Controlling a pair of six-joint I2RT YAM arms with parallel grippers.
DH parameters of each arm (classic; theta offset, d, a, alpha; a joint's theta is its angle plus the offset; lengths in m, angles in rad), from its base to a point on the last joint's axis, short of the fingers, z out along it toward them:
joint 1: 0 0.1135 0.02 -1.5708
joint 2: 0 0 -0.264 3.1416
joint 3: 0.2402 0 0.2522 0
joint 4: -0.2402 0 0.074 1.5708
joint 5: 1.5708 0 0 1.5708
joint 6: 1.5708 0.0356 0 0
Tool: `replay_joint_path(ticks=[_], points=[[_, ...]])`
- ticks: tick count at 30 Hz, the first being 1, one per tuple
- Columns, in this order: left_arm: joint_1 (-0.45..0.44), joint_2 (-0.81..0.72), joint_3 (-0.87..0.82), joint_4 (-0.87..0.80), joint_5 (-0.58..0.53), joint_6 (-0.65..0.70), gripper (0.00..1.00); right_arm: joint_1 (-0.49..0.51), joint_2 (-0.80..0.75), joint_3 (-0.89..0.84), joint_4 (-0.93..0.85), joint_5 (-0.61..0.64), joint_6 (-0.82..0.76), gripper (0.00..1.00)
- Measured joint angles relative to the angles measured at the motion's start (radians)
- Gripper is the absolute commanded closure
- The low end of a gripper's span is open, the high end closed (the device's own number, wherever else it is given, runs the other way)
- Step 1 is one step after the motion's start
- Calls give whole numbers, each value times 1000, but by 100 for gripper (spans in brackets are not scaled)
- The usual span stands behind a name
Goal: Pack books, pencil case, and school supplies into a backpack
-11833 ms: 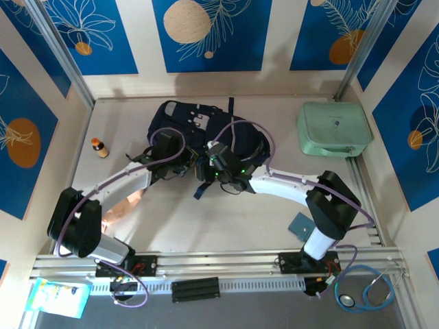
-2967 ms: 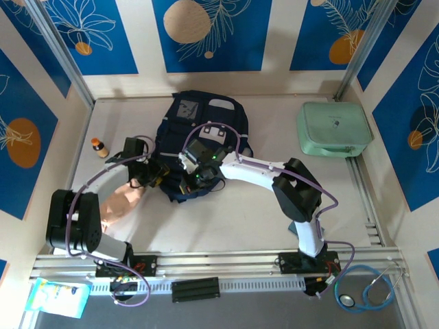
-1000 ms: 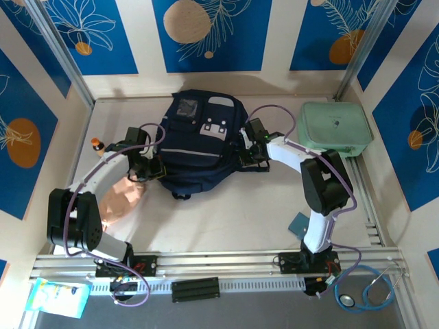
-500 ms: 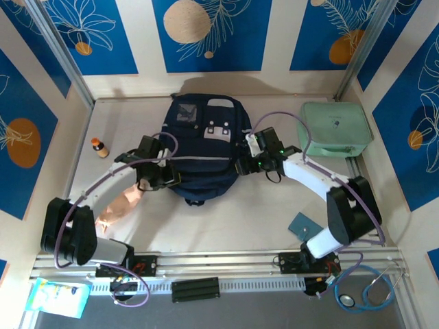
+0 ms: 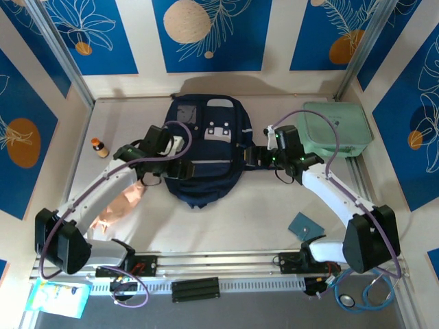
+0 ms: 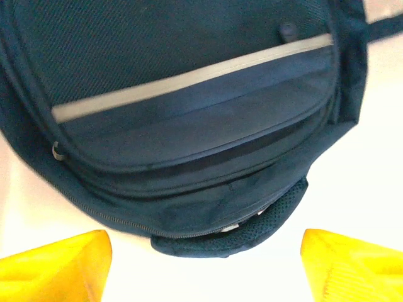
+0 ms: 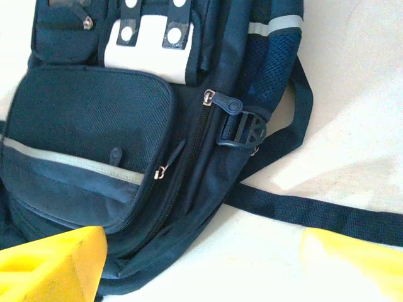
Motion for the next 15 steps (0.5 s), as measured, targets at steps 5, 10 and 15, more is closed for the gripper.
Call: replay_joint_path(ticks=[5,10,15], points=[[-80,113,68,14,-47,177,19,-7,-2,-18,20,-25,68,19],[-116,262,106,19,-40,372,19,-7,-2,-29,34,-51,109,20],[-120,378,193,-10,-59,489,22,-7,-2,-32,38,-60,138,20]])
